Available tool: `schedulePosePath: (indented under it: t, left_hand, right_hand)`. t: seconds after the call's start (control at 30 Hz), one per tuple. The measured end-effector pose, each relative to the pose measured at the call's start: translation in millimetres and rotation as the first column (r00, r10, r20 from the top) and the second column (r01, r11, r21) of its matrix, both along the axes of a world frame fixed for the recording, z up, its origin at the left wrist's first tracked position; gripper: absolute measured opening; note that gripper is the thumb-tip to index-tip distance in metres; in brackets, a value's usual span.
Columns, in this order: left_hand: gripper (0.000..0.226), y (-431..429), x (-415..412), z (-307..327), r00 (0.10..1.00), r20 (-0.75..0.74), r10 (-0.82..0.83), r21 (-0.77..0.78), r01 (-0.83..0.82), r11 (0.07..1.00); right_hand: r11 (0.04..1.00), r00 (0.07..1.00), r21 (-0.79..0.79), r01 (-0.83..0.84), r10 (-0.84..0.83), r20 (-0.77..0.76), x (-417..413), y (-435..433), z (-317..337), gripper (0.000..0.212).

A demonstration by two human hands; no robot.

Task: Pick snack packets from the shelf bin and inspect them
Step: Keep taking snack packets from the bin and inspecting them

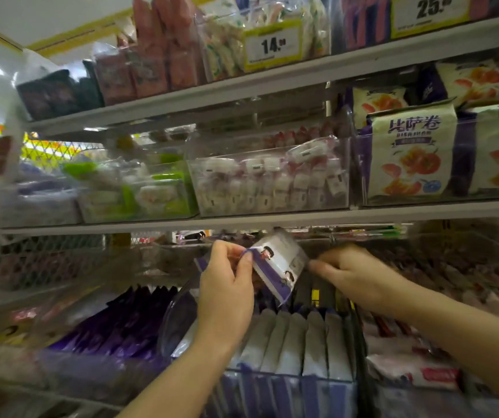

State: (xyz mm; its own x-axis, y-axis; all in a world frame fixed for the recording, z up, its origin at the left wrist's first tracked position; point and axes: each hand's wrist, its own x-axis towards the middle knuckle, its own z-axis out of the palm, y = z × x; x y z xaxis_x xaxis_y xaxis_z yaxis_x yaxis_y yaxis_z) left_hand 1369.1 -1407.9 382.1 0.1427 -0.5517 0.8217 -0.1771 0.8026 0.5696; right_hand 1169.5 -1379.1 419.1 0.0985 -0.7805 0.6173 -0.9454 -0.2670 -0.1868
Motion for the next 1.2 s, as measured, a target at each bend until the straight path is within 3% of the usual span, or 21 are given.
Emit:
schedulePosePath:
  t: [0.07, 0.13, 0.2, 0.27, 0.33, 0.4, 0.5, 0.6, 0.7, 0.77, 0.83, 0.9, 0.97, 1.07, 1.2]
  left_hand:
    - [0.019, 17, 14, -6, 1.0, -0.01, 0.023, -0.051, -0.024, 0.998]
    - [0.019, 35, 28, -16, 1.0, 0.014, 0.027, -0.077, -0.026, 0.997]
    - [0.018, 54, 42, -27, 0.996, 0.087, 0.031, -0.125, -0.02, 0.992]
    - [0.023, 71, 55, -41, 0.982, 0.185, 0.03, -0.208, 0.009, 0.978]
    - [0.021, 86, 67, -59, 0.954, 0.297, 0.036, -0.281, 0.051, 0.958]
    - [0.015, 96, 82, -80, 0.917, 0.393, 0.062, -0.303, 0.065, 0.951]
    - [0.011, 103, 110, -110, 0.862, 0.482, 0.154, -0.293, -0.007, 0.956]
    - [0.021, 114, 140, -134, 0.856, 0.487, 0.173, -0.181, -0.095, 0.979]
    - [0.026, 117, 168, -157, 0.891, 0.361, 0.276, -0.061, -0.273, 0.96]
    - [0.037, 114, 184, -174, 0.933, 0.201, 0.299, 0.164, -0.333, 0.928]
    - [0.055, 111, 196, -187, 0.983, 0.016, 0.185, 0.498, -0.168, 0.851]
    - [0.054, 109, 205, -204, 0.982, -0.177, 0.061, 0.691, 0.08, 0.718]
    - [0.039, 110, 208, -221, 0.949, -0.314, 0.035, 0.733, 0.218, 0.645]
    - [0.029, 108, 208, -247, 0.913, -0.4, 0.084, 0.695, 0.242, 0.678]
    - [0.027, 110, 203, -261, 0.882, -0.467, 0.068, 0.66, 0.296, 0.691]
  right_hand:
    - [0.993, 0.995, -0.113, -0.042, 0.052, 0.086, 19, 12, -2, 0.052]
    - [0.984, 0.952, -0.074, -0.163, 0.176, 0.249, 41, 24, -7, 0.053]
    - [0.936, 0.803, 0.036, -0.35, 0.281, 0.525, 65, 39, -15, 0.05]
    - [0.83, 0.642, 0.148, -0.537, 0.288, 0.711, 87, 53, -27, 0.057]
    - [0.71, 0.552, 0.216, -0.67, 0.282, 0.785, 104, 65, -41, 0.066]
    - [0.649, 0.452, 0.19, -0.736, 0.262, 0.853, 123, 70, -57, 0.062]
    - [0.684, 0.246, 0.081, -0.725, 0.148, 0.958, 156, 66, -87, 0.037]
    - [0.686, 0.224, 0.083, -0.722, 0.118, 0.967, 185, 62, -125, 0.032]
    - [0.627, 0.222, 0.101, -0.772, 0.117, 0.968, 209, 61, -162, 0.028]
    - [0.545, 0.165, 0.089, -0.833, 0.091, 0.982, 225, 64, -187, 0.025]
    - [0.47, 0.135, 0.091, -0.878, 0.062, 0.989, 240, 66, -215, 0.025]
    - [0.438, 0.148, 0.116, -0.891, 0.039, 0.988, 252, 67, -243, 0.026]
    - [0.432, 0.193, 0.172, -0.885, 0.005, 0.981, 261, 66, -267, 0.026]
    - [0.464, 0.252, 0.233, -0.855, -0.021, 0.967, 268, 63, -286, 0.026]
    - [0.569, 0.165, 0.152, -0.808, -0.029, 0.986, 270, 58, -290, 0.045]
